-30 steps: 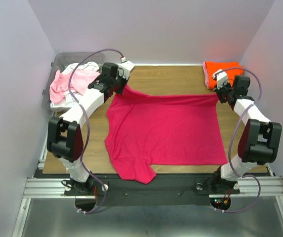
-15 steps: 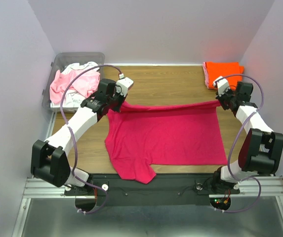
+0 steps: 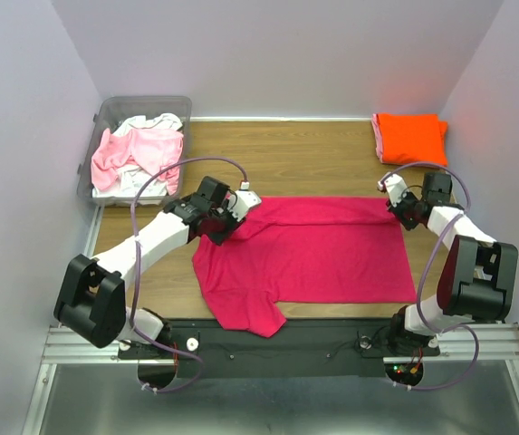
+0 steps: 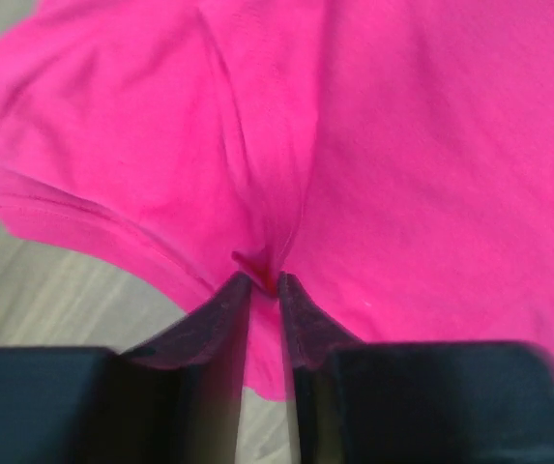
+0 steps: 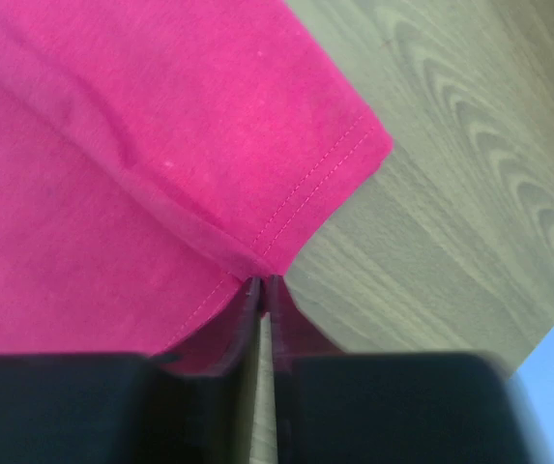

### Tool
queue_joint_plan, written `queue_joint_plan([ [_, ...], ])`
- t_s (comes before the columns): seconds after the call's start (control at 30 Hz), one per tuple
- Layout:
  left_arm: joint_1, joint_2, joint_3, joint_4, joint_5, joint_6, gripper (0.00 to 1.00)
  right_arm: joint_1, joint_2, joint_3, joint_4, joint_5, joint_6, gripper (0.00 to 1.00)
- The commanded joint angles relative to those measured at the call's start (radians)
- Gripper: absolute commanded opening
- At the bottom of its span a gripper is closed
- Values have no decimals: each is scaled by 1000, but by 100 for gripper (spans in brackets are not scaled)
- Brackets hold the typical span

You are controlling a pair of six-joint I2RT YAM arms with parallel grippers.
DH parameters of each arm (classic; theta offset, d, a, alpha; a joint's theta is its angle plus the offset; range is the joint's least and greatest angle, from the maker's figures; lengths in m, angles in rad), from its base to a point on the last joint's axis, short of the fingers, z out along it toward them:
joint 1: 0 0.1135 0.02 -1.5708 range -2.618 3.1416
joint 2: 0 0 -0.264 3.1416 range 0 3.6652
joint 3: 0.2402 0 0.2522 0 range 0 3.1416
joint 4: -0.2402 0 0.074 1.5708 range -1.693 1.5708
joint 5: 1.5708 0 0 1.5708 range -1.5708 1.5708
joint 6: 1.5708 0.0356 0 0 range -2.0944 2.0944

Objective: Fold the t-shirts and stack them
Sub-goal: Fold the tshirt

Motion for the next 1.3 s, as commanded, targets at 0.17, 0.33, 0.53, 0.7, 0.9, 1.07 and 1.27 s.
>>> queue_joint_plan([
  [0.17,93,-19,122,-94,144,145,59,-18,-18,142,-155,-8,-24,38],
  [0.33,136,90,223,-63,165,126,60,-21,50,287,-270,-108,55,50],
  [0.53,135,258,292,7,252,48,63,-19,216,431,-405,-168,119,44],
  [0.7,132,386,352,38,297,34,66,-18,307,445,-429,-141,130,42],
  [0.9,115,462,356,67,305,34,67,-16,302,388,-430,-102,69,46],
  [1.07,98,510,375,77,319,23,66,-16,284,364,-432,-81,29,46],
  [1.27,87,545,396,93,319,16,67,-16,268,351,-430,-55,-6,46],
])
